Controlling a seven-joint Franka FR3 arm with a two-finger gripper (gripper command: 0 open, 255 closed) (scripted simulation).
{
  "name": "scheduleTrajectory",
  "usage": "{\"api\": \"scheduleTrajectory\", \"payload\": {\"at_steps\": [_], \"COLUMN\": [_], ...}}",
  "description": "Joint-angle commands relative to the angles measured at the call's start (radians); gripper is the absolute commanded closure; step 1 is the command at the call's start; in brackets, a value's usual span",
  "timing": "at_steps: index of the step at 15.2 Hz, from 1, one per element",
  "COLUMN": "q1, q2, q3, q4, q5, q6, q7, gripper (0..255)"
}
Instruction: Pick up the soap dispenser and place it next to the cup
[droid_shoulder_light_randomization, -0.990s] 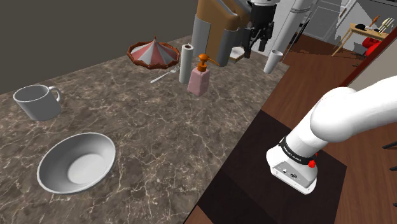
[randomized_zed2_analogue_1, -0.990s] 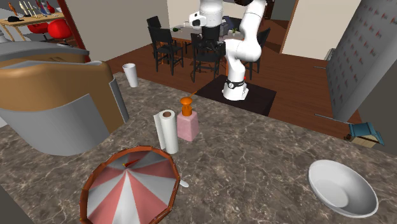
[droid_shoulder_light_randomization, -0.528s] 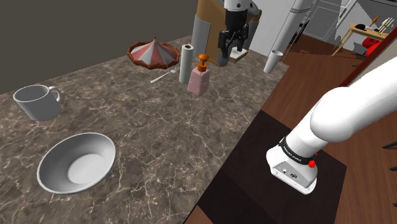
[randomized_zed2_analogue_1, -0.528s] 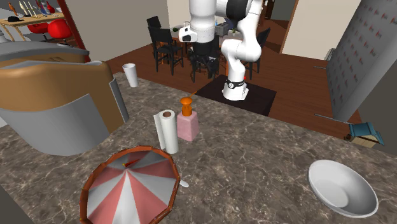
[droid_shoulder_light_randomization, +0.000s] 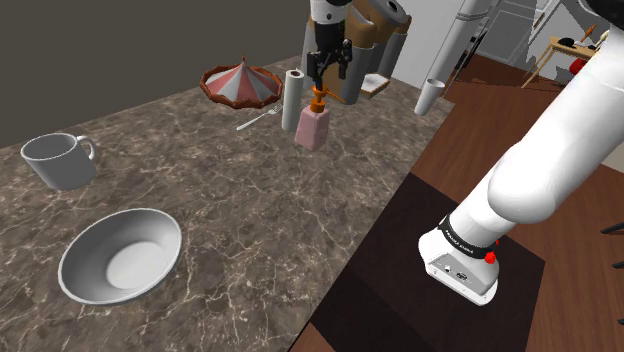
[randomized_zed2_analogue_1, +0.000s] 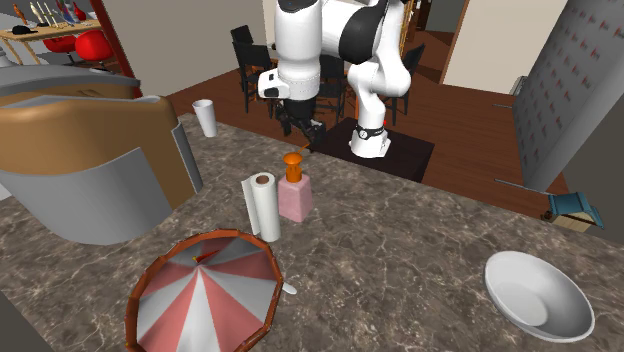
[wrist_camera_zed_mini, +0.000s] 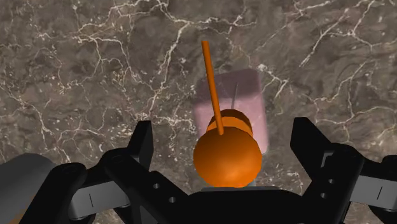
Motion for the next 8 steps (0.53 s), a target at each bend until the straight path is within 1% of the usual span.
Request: {"api": "scheduleTrajectory", "payload": {"at_steps": [1, 2, 8], "q1": [0.004, 0.007, 0.001], "q2": [0.079, 0.115, 0.118], "q3": [0.003, 0.004, -0.002], "q4": [0.076, 0.112, 0.035], "q5": [-0.018, -0.026, -0.031], "q6": [0.001, 0.0, 0.08], "q7": [0.007, 0.011, 0.015], "gripper": [0, 0, 0]}}
